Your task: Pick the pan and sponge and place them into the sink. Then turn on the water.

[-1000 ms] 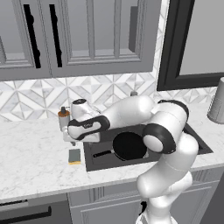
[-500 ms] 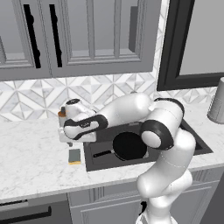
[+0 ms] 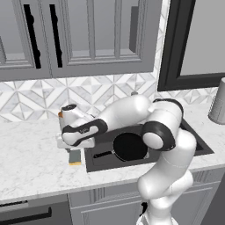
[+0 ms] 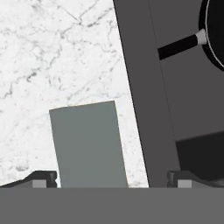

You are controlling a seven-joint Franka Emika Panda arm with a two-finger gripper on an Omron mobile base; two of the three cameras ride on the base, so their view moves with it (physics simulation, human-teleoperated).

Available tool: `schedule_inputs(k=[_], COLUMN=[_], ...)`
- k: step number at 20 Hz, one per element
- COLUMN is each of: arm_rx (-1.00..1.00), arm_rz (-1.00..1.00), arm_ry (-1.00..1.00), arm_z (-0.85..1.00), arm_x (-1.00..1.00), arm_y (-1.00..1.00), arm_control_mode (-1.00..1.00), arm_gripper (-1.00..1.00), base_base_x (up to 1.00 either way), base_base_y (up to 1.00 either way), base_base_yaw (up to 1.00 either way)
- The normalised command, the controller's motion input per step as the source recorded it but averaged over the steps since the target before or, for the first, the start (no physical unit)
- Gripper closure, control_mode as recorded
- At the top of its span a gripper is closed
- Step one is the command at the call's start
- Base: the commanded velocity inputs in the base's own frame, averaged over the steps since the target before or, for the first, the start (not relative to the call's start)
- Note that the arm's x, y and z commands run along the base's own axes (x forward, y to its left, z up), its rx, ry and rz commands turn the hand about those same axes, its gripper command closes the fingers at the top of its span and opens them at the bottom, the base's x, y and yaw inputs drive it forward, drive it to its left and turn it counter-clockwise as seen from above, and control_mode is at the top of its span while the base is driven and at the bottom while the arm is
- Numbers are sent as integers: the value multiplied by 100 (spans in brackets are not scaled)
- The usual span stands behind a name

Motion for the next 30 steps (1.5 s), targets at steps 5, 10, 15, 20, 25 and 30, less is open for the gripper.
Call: schedule_inputs(k=[5, 10, 15, 20, 25, 30], arm_rx=[0, 0, 0, 0, 0, 0], arm_rz=[0, 0, 0, 0, 2, 8], arm_ry=[0, 1, 0, 0, 2, 0], arm_z=[-24, -27, -8, -18, -39, -55], arm_x=[0, 0, 0, 0, 0, 0], arm_y=[2, 8, 27, 18, 6, 0], arm_control_mode=[-100, -100, -100, -100, -100, -100], arm_gripper=[-100, -100, -100, -100, -100, -100], base_base_x=[0, 0, 0, 0, 0, 0], base_base_y=[0, 0, 0, 0, 0, 0], base_base_yaw=[0, 0, 0, 0, 0, 0])
